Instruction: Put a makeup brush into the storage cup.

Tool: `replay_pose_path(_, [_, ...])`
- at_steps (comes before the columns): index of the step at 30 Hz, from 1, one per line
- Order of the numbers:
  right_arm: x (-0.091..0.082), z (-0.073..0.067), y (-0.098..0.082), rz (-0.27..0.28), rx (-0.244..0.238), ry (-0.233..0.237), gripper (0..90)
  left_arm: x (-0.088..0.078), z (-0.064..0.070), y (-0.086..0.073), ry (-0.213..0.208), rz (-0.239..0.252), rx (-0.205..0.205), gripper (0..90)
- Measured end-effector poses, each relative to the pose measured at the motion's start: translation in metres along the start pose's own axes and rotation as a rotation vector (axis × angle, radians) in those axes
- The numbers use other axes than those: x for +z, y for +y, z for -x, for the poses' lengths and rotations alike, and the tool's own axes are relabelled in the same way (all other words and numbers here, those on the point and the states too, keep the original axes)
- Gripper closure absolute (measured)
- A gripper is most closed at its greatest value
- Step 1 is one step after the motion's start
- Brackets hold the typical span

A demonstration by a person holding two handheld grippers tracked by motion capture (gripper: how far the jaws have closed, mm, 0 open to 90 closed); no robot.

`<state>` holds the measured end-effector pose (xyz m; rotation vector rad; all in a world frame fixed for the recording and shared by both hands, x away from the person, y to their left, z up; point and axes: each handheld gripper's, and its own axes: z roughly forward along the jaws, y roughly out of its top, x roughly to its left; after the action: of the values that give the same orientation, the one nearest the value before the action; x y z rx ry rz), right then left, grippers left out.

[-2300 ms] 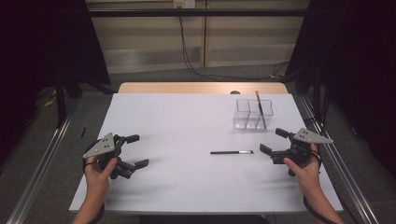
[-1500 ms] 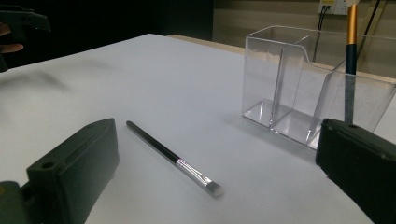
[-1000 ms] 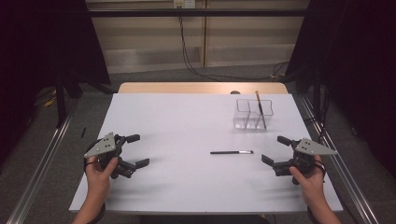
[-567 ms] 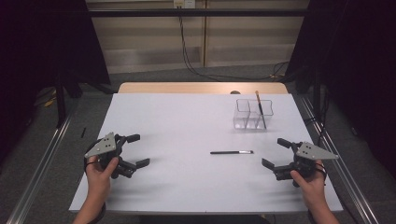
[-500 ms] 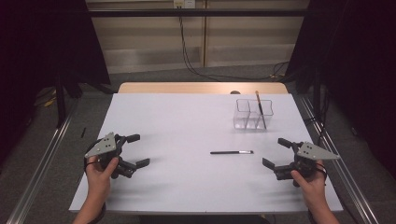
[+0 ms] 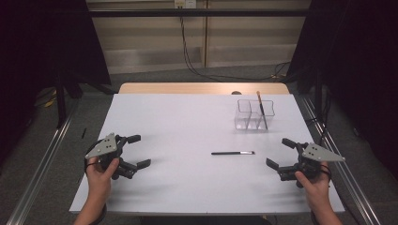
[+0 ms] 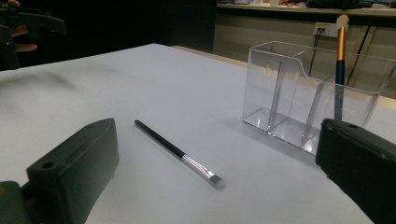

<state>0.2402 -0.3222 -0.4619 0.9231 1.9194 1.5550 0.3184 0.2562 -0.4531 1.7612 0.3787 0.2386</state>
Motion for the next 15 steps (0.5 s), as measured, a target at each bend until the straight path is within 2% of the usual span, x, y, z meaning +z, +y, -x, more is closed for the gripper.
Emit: replay_pose_path(15, [0.0098, 0.0012, 0.0022, -0.016, -0.005, 0.017, 0.0, 0.0017, -0.0009, -0.0013, -0.001, -0.002, -0.006, 0.5])
